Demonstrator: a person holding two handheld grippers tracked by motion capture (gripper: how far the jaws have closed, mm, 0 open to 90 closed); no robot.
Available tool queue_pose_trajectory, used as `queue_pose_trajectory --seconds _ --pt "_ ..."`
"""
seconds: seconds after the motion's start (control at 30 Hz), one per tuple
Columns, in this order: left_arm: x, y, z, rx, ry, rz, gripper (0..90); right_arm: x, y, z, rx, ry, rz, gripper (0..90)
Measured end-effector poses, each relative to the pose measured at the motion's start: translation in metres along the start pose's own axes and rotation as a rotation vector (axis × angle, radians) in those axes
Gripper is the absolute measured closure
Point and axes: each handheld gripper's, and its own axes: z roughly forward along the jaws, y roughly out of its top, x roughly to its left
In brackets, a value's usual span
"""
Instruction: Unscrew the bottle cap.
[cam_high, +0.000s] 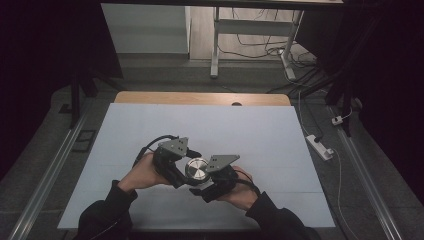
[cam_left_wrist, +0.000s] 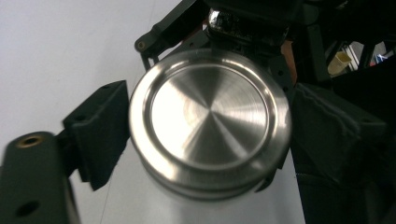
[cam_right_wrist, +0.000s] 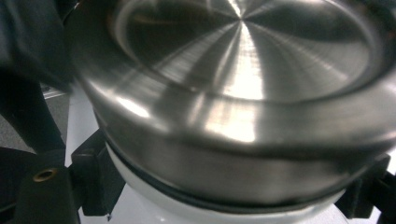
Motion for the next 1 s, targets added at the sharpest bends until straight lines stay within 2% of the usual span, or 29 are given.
queue_pose_trajectory --seconds 0.1,0.2,0.3,0.43,0.57,0.67,0.73,0.77,0.83,0.87,0.97,1.0 --pt "-0.001 0.001 0.004 -0.009 0.022 0.006 19.0 0.000 0.000 0.000 0.001 -0.001 -0.010 14.9" --pt "-0.003 0.001 0.006 -0.021 0.051 -0.010 19.3 -0.001 -0.001 -0.001 0.002 -0.014 -0.007 14.9" --pt "-0.005 0.000 0.009 -0.041 0.093 -0.061 19.4 -0.002 -0.001 -0.001 0.001 -0.037 0.001 14.9" --pt "-0.009 0.004 0.013 -0.051 0.183 -0.150 19.4 -0.005 -0.001 -0.002 -0.003 -0.085 0.041 14.9" --pt "-0.014 0.008 0.019 -0.055 0.279 -0.205 19.4 -0.008 -0.002 -0.002 -0.007 -0.128 0.078 14.9" --pt "-0.017 0.011 0.023 -0.065 0.322 -0.240 19.3 -0.011 -0.003 -0.003 -0.013 -0.142 0.097 14.9" --pt "-0.016 0.012 0.024 -0.069 0.326 -0.243 18.8 -0.012 -0.003 -0.003 -0.015 -0.148 0.097 14.9" --pt "-0.015 0.013 0.023 -0.063 0.329 -0.245 16.2 -0.012 -0.004 -0.004 -0.017 -0.145 0.099 14.9" --pt "-0.012 0.013 0.018 -0.054 0.309 -0.252 5.4 -0.012 -0.003 -0.005 -0.020 -0.140 0.100 14.9" --pt "-0.011 0.011 0.014 -0.068 0.293 -0.240 4.6 -0.012 -0.003 -0.005 -0.022 -0.136 0.098 14.9" --pt "-0.006 0.007 0.002 -0.090 0.207 -0.209 2.3 -0.012 -0.003 -0.006 -0.022 -0.107 0.082 14.9" --pt "-0.004 0.004 -0.002 -0.092 0.144 -0.184 3.3 -0.013 -0.003 -0.006 -0.021 -0.093 0.075 14.9"
